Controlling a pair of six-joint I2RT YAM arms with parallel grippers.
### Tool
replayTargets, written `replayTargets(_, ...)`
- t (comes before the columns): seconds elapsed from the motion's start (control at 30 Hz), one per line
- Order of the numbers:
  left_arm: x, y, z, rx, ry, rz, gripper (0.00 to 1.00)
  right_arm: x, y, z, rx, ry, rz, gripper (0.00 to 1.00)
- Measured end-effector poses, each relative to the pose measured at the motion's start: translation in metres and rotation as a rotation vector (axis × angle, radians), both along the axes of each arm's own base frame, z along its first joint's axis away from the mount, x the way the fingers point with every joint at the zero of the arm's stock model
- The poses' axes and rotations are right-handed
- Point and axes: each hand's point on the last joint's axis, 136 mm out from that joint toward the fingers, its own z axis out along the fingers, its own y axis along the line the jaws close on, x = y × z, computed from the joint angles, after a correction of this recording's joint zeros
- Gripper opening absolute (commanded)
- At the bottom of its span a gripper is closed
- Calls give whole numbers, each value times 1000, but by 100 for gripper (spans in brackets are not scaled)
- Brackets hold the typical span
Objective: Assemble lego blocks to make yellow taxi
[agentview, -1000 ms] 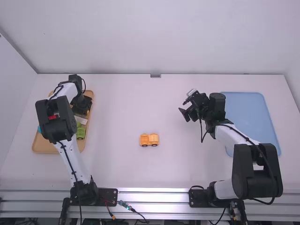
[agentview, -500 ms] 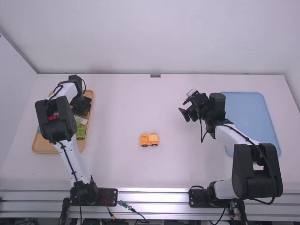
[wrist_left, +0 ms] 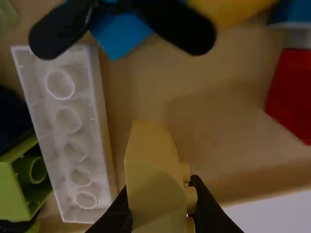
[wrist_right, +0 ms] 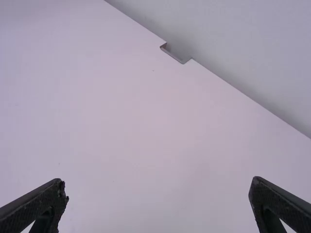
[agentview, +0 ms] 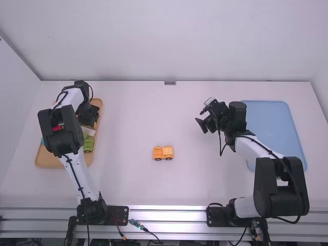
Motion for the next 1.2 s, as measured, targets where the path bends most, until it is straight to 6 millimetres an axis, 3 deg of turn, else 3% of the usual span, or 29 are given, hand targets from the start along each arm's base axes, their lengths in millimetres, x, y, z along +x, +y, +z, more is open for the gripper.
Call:
replayTargets(0.2,26,13,27,80,-70,-64,1,1,0,2,33,12,-22,99)
replayTargets(0.37,40,0,36,140,-130,-176,1,5,0,7,107,37,-71,99)
replayTargets(0.53,58,-60,71,231,-342,-410,1,5,5,12,205,81,-99,99)
replayTargets(0.6,63,-105,100,284,-493,-601,1,1,10,14,262,121,-90,99)
replayTargets(0.63,62,-110,104,291,-508,-625,2,1,11,14,274,131,-90,99)
replayTargets(0.73,40,-176,138,372,-634,-979,2,-1,21,24,397,243,-103,99)
replayTargets(0.8,30,-194,146,406,-659,-1110,2,-1,25,30,439,281,-99,99)
replayTargets(0.83,21,-214,151,438,-684,-1257,2,-3,30,37,485,323,-86,99)
replayTargets(0.9,11,-232,152,456,-701,-1395,2,-5,35,43,520,356,-65,99)
replayTargets(1.0,-18,-275,146,455,-755,-1747,2,-16,51,59,600,411,38,99)
replayTargets(1.2,-55,-316,136,446,-847,-2137,1,-40,70,67,666,508,169,99)
